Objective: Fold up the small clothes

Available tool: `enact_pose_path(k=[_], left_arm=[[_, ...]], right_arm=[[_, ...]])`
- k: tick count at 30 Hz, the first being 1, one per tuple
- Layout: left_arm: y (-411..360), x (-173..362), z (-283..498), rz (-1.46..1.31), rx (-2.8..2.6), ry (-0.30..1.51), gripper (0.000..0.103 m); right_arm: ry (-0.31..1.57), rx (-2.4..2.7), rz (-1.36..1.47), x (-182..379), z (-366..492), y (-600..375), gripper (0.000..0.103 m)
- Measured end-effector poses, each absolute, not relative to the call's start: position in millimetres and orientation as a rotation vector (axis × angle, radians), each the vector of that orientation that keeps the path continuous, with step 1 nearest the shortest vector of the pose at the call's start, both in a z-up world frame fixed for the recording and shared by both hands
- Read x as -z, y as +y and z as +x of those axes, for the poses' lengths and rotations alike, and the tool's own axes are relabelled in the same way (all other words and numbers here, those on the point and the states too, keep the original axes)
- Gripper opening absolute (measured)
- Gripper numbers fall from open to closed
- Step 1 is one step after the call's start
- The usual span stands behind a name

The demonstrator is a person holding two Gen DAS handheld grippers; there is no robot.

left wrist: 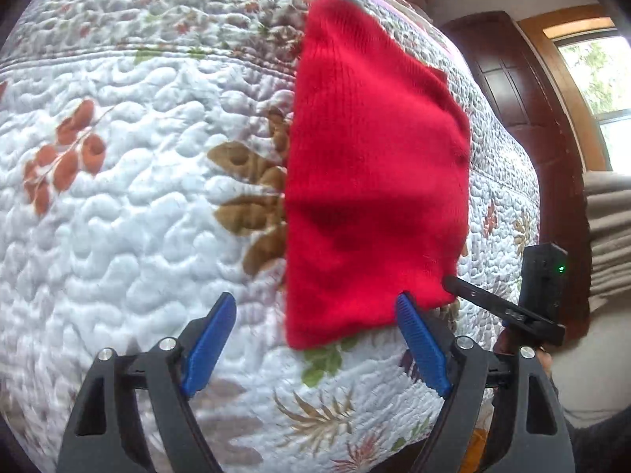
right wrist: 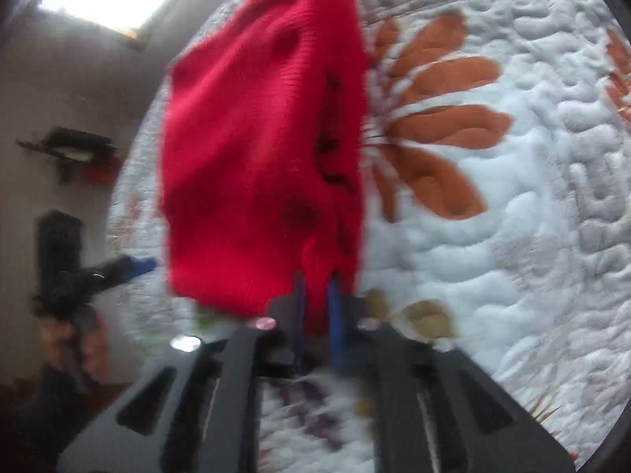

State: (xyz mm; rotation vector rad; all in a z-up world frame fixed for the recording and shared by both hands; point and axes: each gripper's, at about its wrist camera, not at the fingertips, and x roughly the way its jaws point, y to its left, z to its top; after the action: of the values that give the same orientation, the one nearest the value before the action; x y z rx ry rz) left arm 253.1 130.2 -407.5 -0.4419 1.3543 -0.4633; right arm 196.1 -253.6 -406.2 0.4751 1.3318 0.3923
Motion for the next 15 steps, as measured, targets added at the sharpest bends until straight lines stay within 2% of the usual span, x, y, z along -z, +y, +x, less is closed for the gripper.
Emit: enact_pose_path(k=[4,8,10,11,12,15], left_arm=[[130.2,429.6,266.8,-0.531,0.593,1.382,0.083],[129.6,446.1,278.1,-0.658,0.701,1.400,0.083],[130.7,455.8,282.3,-0.718,0.745,1.408,0.083],[130.2,462.1,285.0,-0.751,0.768,1.416,0.083],[129.7,467.3,286.0,-0.780,0.808,1.421,0.083],[117.4,479.1,291.4,-0.821,0.937,1.440,0.082]], right_arm=[[1.338,-0.408,0.582,414.9,198.9,-272.7,0.008],[1.313,-0.492,0.563,392.3,210.1,-277.4,0.016],[1.276,-0.492,0.550,379.5,218.0,-282.5,0.050],[1.232,-0.484,0.543,371.0,226.3,-288.1,0.077],[1.204,-0.483,0.533,365.4,232.9,-293.2,0.086],[1.177,-0.550,0.557,367.8,272.6,-297.8,0.091]])
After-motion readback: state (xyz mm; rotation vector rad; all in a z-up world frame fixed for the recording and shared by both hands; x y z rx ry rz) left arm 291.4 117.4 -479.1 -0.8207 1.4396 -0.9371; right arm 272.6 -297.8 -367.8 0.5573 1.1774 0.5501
